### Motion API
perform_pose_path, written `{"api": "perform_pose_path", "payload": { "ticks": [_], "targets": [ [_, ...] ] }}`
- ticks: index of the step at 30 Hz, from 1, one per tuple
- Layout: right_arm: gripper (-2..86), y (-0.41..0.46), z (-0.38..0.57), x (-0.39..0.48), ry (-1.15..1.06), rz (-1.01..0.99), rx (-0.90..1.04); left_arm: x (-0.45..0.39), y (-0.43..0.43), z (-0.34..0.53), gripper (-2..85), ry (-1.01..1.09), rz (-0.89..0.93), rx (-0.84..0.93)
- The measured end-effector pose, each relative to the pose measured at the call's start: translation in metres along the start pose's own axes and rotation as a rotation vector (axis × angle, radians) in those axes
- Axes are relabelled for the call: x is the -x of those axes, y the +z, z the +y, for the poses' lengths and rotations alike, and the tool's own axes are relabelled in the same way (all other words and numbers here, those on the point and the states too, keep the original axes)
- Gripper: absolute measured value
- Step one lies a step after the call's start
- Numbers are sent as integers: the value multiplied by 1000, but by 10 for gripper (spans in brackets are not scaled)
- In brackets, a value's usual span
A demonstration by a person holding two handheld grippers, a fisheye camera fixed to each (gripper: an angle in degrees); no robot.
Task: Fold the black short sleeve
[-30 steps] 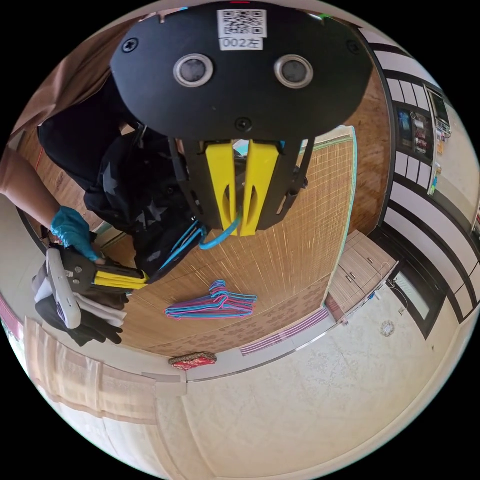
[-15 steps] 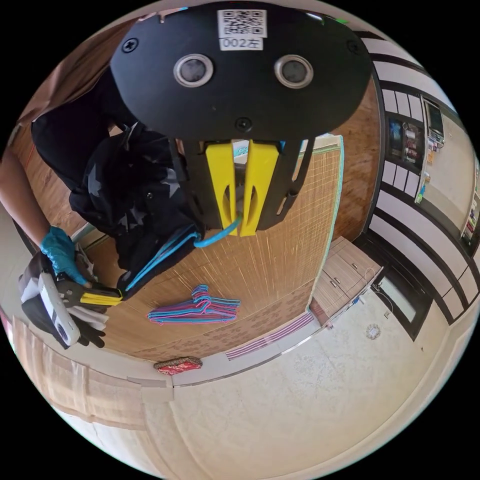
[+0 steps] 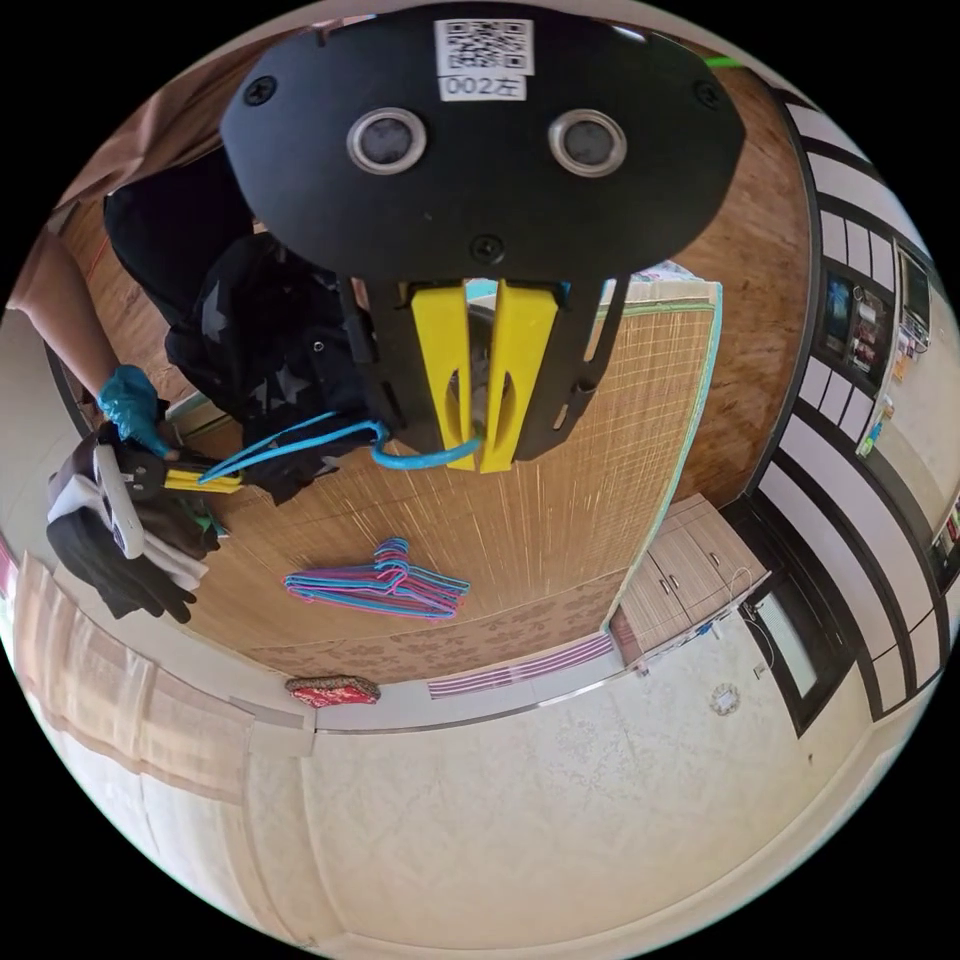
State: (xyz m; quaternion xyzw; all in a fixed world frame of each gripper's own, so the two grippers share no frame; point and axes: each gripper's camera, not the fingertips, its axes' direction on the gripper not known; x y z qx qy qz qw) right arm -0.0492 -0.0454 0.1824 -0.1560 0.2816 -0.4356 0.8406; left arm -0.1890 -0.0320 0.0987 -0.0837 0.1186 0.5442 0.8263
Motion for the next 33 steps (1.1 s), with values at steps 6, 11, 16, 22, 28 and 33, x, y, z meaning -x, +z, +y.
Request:
{"api": "perform_pose_path", "payload": {
  "ticks": [6, 11, 16, 22, 28, 33],
  "targets": [
    [77, 11, 16, -3, -17, -90, 7, 8, -4, 8, -9, -40, -10, -31],
    [81, 31, 41, 18, -50, -166, -4, 11, -7, 16, -9, -75, -1, -61],
    [95, 46, 53, 46, -81, -297, -97, 7, -10, 25, -9, -80, 3, -82],
    [106, 69, 57, 56, -43, -302, -196, 3, -12, 38, -9, -65, 15, -92],
    [104, 75, 63, 35, 17, -287, -316, 4, -13, 51, -9, -37, 32, -112],
    [101, 81, 60, 17, 29, -267, -341, 5, -13, 62, -9, -34, 52, -138]
  ]
}}
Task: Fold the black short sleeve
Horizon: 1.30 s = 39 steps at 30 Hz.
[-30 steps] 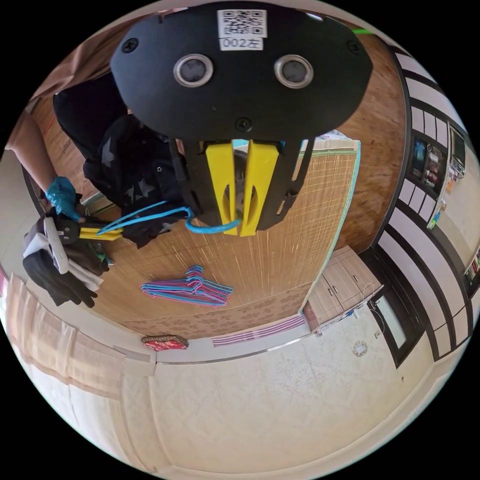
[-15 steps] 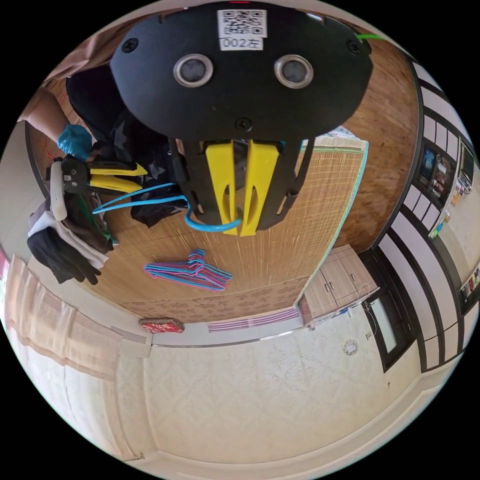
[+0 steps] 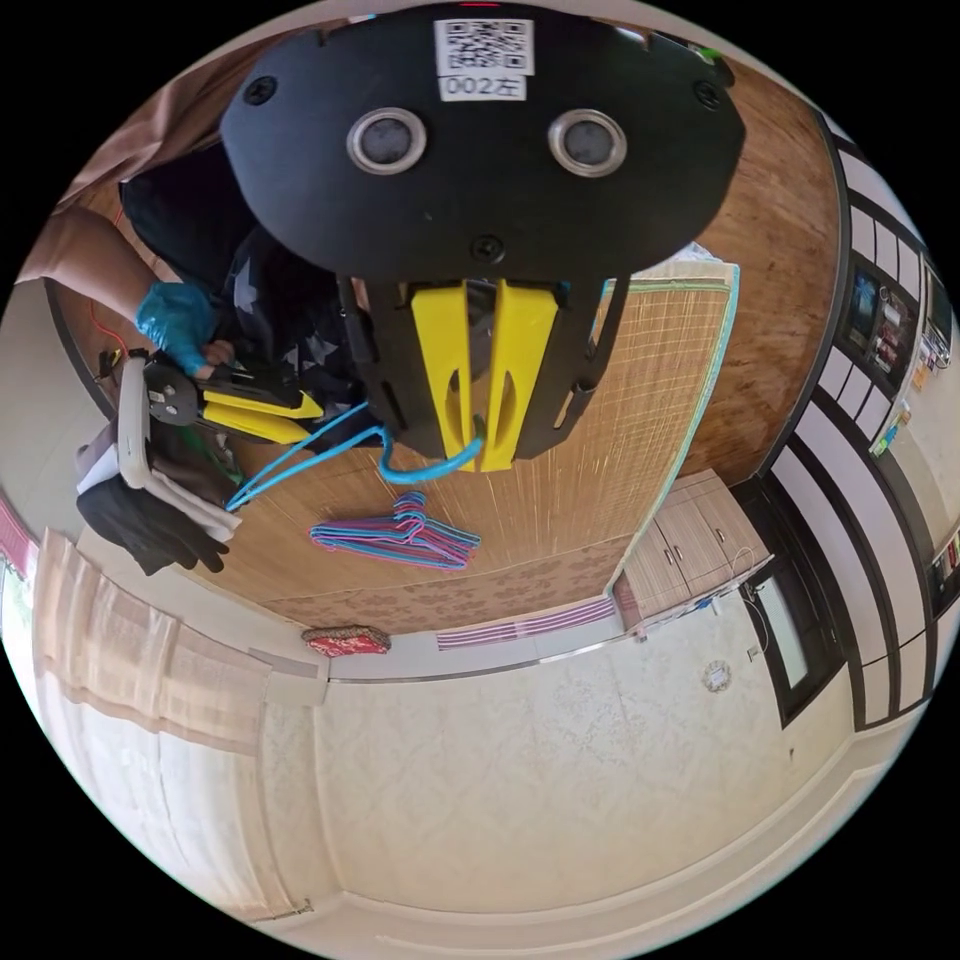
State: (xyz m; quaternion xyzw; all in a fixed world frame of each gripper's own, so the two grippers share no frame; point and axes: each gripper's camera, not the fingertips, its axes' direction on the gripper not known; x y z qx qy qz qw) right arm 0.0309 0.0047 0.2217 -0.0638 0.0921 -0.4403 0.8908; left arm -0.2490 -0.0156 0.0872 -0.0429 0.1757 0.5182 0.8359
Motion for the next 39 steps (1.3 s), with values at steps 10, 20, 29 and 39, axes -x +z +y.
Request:
{"api": "perform_pose_path", "payload": {
  "ticks": [10, 20, 29, 39],
  "targets": [
    [117, 42, 30, -44, 111, -58, -5, -1, 11, 18, -9, -7, 5, -8],
    [88, -12, 24, -60, 97, 23, -187, 2, 21, 22, -4, -34, 22, -29],
    [69, -126, -45, -47, -60, 178, -334, -30, 26, -13, 21, 6, -8, -83],
    [45, -231, -88, -36, -152, 268, -406, -91, 72, -36, 9, 67, 42, -54]
  ]
}}
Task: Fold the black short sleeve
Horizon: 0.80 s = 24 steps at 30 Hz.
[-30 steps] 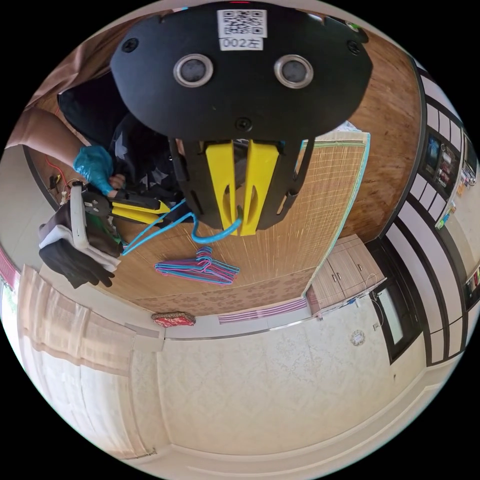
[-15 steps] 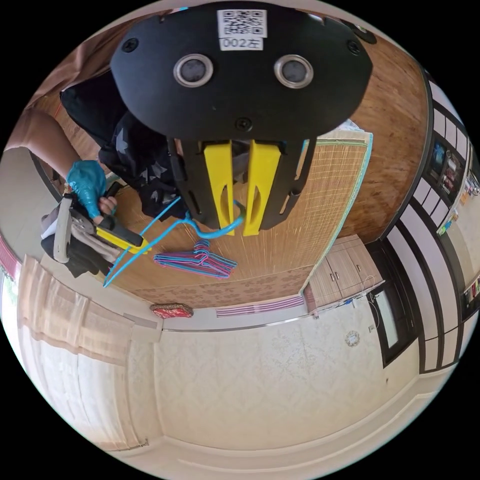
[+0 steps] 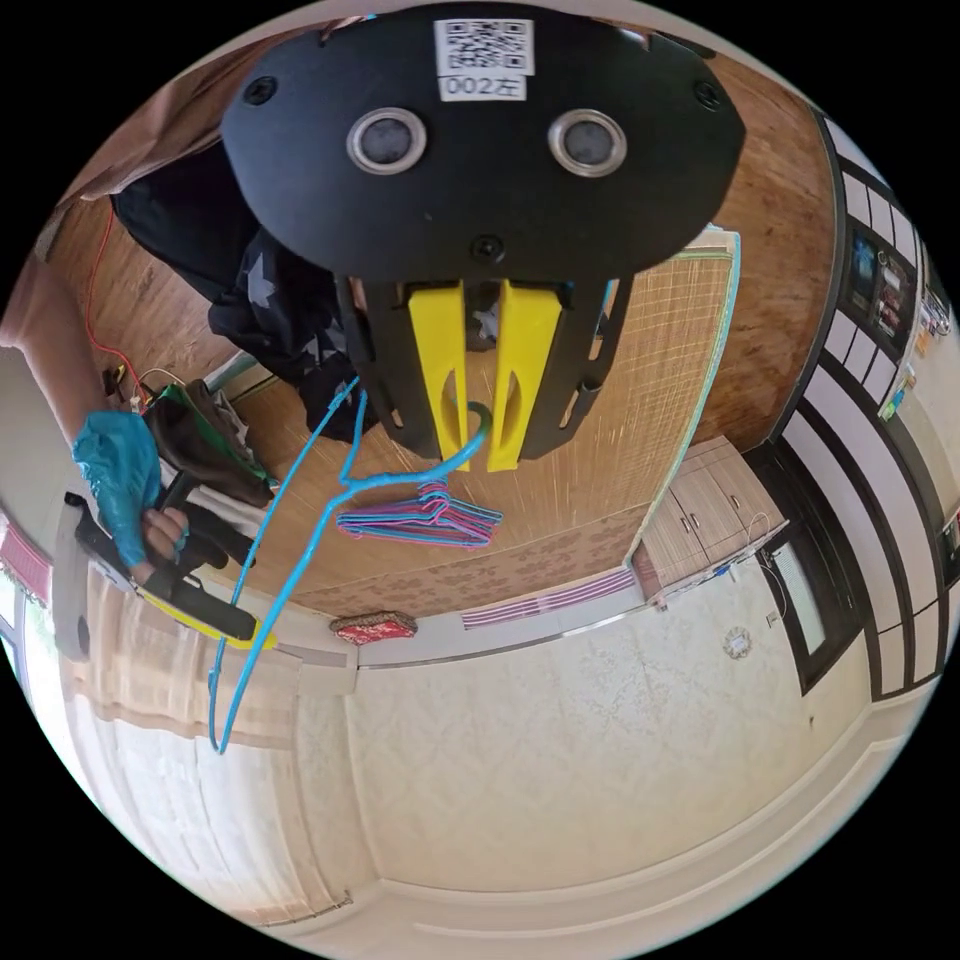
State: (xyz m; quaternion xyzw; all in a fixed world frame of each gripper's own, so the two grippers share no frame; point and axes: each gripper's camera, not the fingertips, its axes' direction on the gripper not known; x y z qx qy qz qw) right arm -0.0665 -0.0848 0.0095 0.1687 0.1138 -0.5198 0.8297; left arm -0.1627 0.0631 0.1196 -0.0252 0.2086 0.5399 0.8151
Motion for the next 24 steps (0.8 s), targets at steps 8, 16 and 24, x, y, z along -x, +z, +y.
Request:
{"api": "perform_pose_path", "payload": {
  "ticks": [8, 16, 24],
  "targets": [
    [28, 31, 9, -7, -57, 67, 134, -50, 121, 25, -1, -5, 126, 177],
    [39, 109, 49, -10, -57, 51, 308, -58, 171, 14, -4, -3, 143, 189],
    [38, 180, 105, -2, -12, 25, 481, -59, 218, -1, -2, -28, 133, 198]
  ]
}}
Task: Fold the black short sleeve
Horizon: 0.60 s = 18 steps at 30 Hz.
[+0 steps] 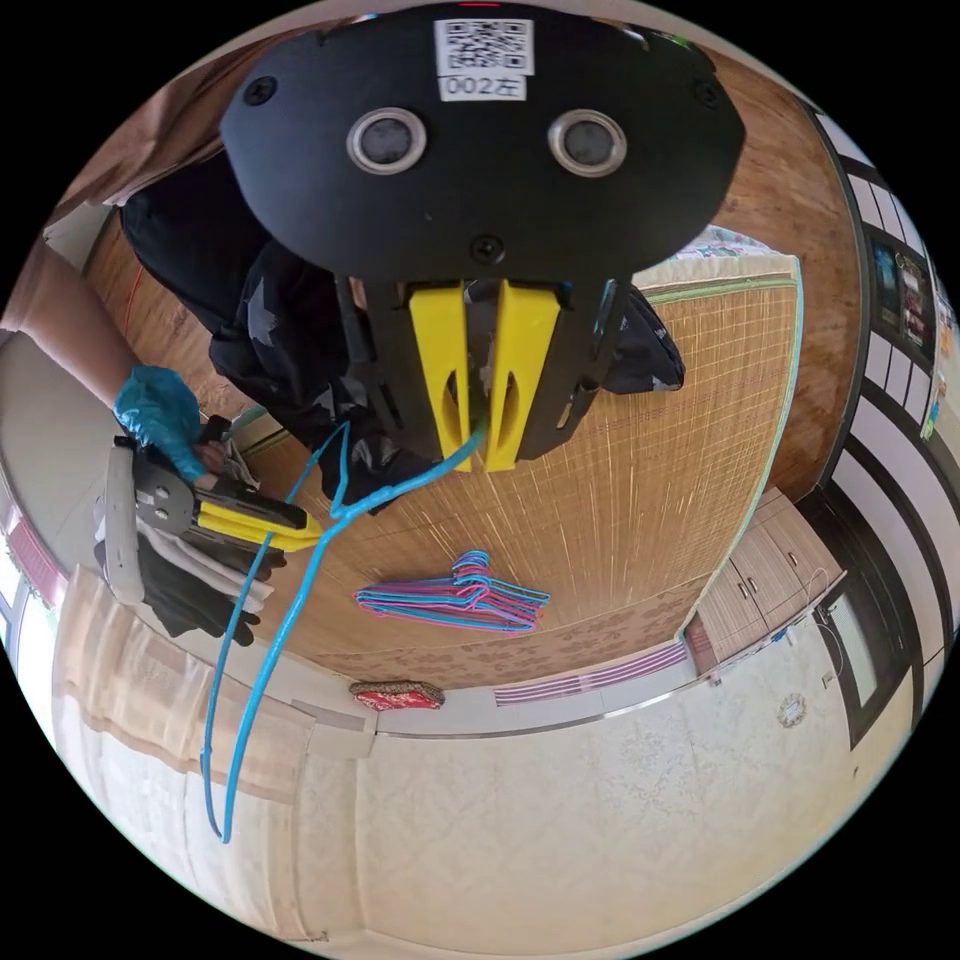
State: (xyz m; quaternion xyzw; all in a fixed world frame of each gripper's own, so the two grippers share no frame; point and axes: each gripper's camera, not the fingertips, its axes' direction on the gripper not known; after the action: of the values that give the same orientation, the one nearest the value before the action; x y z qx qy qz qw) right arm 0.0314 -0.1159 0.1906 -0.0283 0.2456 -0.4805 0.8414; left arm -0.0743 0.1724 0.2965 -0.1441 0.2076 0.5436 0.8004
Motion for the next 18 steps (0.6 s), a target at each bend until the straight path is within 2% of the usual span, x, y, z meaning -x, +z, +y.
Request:
{"api": "perform_pose_path", "payload": {
  "ticks": [9, 13, 18],
  "targets": [
    [-3, 34, -61, 7, 12, -43, 100, 15, 54, -39, -2, -35, 5, 10],
    [-7, 24, -135, 8, -6, 33, 69, 19, 87, -78, 4, -4, -14, -35],
    [-8, 30, -245, -1, -67, 149, 102, 25, 152, -145, 25, 19, 4, -10]
  ]
}}
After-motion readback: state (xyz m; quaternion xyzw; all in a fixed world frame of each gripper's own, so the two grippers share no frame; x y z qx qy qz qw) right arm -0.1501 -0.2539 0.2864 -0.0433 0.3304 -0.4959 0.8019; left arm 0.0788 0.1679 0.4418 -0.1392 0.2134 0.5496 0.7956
